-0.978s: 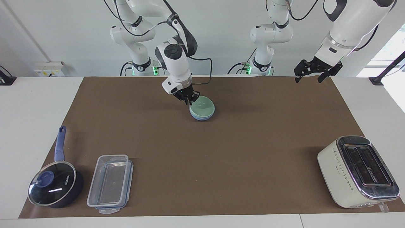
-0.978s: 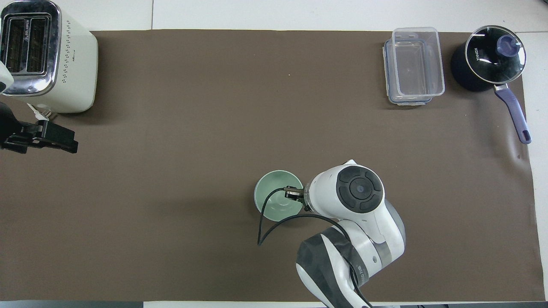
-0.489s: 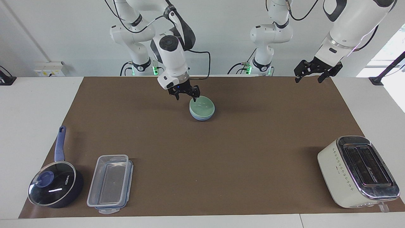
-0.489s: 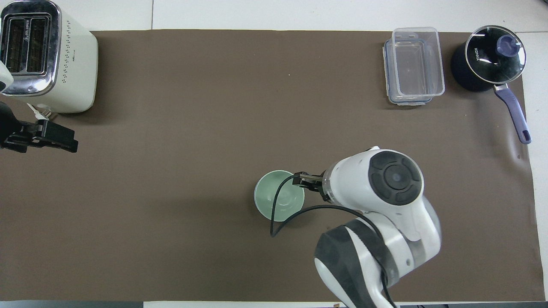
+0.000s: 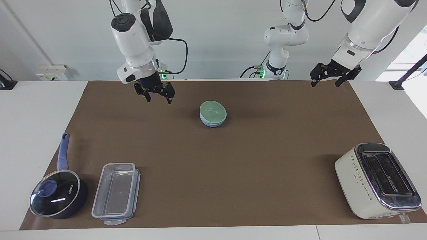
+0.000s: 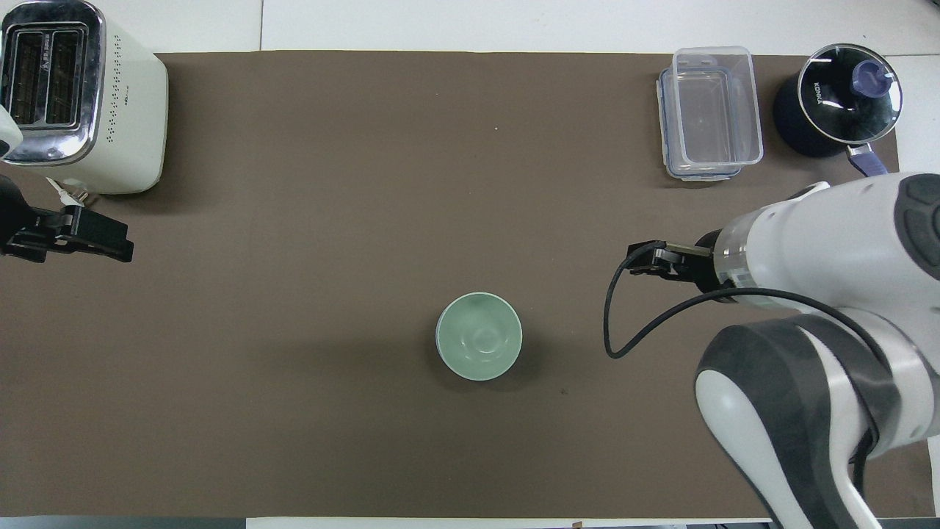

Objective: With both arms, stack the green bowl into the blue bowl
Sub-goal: 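Open the right gripper and withdraw it from the stacked bowls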

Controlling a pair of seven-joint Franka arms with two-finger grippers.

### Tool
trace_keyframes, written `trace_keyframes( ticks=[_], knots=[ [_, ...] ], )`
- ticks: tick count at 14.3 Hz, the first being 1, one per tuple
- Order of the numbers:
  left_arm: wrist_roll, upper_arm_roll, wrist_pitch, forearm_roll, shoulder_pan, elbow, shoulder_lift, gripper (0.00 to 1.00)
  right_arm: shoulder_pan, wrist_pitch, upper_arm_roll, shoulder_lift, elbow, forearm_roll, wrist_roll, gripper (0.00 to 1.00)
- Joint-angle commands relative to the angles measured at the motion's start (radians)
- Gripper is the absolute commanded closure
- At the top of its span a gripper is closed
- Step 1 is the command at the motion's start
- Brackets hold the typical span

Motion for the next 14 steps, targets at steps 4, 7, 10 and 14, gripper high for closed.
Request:
trace_keyframes(
  ticks=[4, 7, 10, 14],
  knots=[
    [-0.002, -0.001, 0.002, 0.024, 0.004, -0.008, -0.013, 0.0, -0.084, -0.177, 0.012, 0.119, 0.285, -0.139, -0.114, 0.0],
    [-0.002, -0.001, 0.002, 0.024, 0.004, -0.008, -0.013, 0.0, -0.129, -0.197, 0.013, 0.124, 0.327, -0.153, -0.145, 0.0],
    [-0.002, -0.001, 0.002, 0.024, 0.004, -0.008, -0.013, 0.0, -0.143, -0.223, 0.012, 0.118, 0.327, -0.152, -0.221, 0.0],
    [-0.002, -0.001, 0.002, 0.024, 0.004, -0.008, -0.013, 0.0, -0.144, -0.234, 0.013, 0.119, 0.328, -0.139, -0.251, 0.0]
  ],
)
